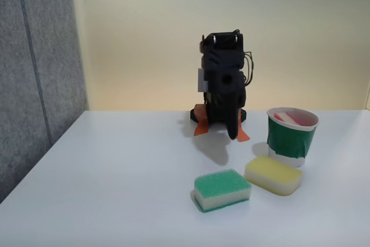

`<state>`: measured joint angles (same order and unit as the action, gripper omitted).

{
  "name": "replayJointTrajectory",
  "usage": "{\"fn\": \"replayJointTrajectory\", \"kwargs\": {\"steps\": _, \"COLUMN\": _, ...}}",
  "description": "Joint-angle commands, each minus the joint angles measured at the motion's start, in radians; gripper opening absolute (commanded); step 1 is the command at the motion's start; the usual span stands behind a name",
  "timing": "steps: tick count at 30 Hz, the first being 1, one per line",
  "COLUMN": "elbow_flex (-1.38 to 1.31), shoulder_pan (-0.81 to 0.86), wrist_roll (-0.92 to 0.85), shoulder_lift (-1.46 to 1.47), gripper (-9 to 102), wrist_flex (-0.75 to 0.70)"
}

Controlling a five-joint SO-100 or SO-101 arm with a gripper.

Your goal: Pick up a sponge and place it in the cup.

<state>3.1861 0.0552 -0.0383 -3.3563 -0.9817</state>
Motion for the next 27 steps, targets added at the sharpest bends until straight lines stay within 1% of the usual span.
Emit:
{"fn": "replayJointTrajectory", "kwargs": {"steps": 1, "elbow_flex": 0.048, "shoulder_pan": 0.018, "wrist_roll": -0.021, "shoulder_lift": -0.008, "gripper": 0, "wrist_flex": -0.069}}
{"fn": "replayJointTrajectory", "kwargs": {"steps": 8, "elbow_flex": 0.048, "shoulder_pan": 0.018, "wrist_roll": -0.021, "shoulder_lift": -0.008, "gripper": 0, "wrist_flex": -0.296}}
{"fn": "replayJointTrajectory", "kwargs": {"steps": 11, "elbow_flex": 0.048, "shoulder_pan": 0.015, "wrist_roll": 0.049, "shoulder_lift": -0.009, "gripper": 0, "wrist_flex": -0.305}}
{"fn": "replayJointTrajectory", "kwargs": {"steps": 15, "elbow_flex": 0.048, "shoulder_pan": 0.017, "wrist_roll": 0.061, "shoulder_lift": -0.009, "gripper": 0, "wrist_flex": -0.307}}
{"fn": "replayJointTrajectory", "kwargs": {"steps": 19, "elbow_flex": 0.048, "shoulder_pan": 0.017, "wrist_roll": 0.067, "shoulder_lift": -0.009, "gripper": 4, "wrist_flex": -0.307}}
{"fn": "replayJointTrajectory", "kwargs": {"steps": 27, "elbow_flex": 0.048, "shoulder_pan": 0.017, "wrist_roll": 0.067, "shoulder_lift": -0.009, "gripper": 4, "wrist_flex": -0.307}}
